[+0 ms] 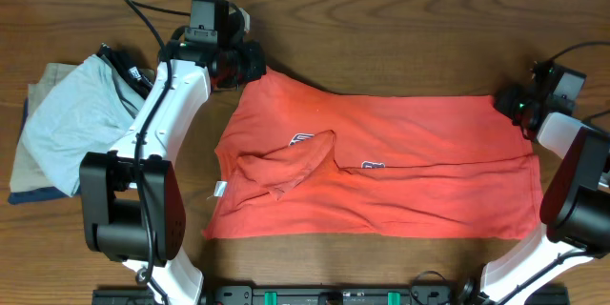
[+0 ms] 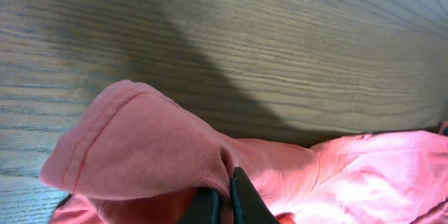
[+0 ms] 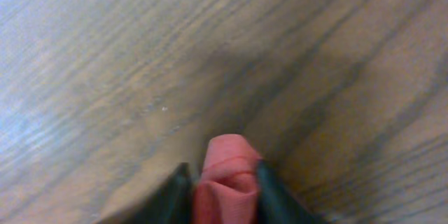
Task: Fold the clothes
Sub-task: 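Lift the bottom hem with both grippers and fold it up over the top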
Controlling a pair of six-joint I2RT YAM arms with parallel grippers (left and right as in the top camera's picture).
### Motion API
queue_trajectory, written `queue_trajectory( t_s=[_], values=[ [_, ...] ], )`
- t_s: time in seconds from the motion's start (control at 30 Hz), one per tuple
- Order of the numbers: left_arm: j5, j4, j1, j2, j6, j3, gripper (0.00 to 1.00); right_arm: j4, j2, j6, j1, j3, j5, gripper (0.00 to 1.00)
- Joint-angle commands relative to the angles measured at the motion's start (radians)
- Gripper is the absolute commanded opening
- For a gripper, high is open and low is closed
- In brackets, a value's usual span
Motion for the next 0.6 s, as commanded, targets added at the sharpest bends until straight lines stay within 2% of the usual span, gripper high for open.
queue_trajectory(
  t_s=[0.0, 0.17, 0.3, 0.4, 0.57],
  values=[
    [-0.002, -0.007, 0.003, 0.004, 0.014, -0.008, 0.06, -0.023, 0.032, 0.002, 0.005, -0.012, 0.051, 0.01],
    [-0.01, -0.038, 0.008, -0.023, 0.091, -0.007, 0.06, -0.058, -0.036, 0.002, -0.016, -0.007, 0.079, 0.01],
    [-0.024, -0.054, 0.026, -0.098, 0.103, -0.007, 0.06, -0.138, -0.143, 0.003, -0.038, 0.008, 0.08, 0.01],
    [-0.024, -0.114, 0.029, -0.178, 0.103, -0.007, 0.06, -0.266, -0.24, 0.003, -0.046, 0.014, 0.08, 0.01],
    [-0.023, -0.338, 0.029, -0.289, 0.103, -0.007, 0.06, -0.598, -0.394, 0.003, -0.047, 0.014, 0.132, 0.01]
  ],
)
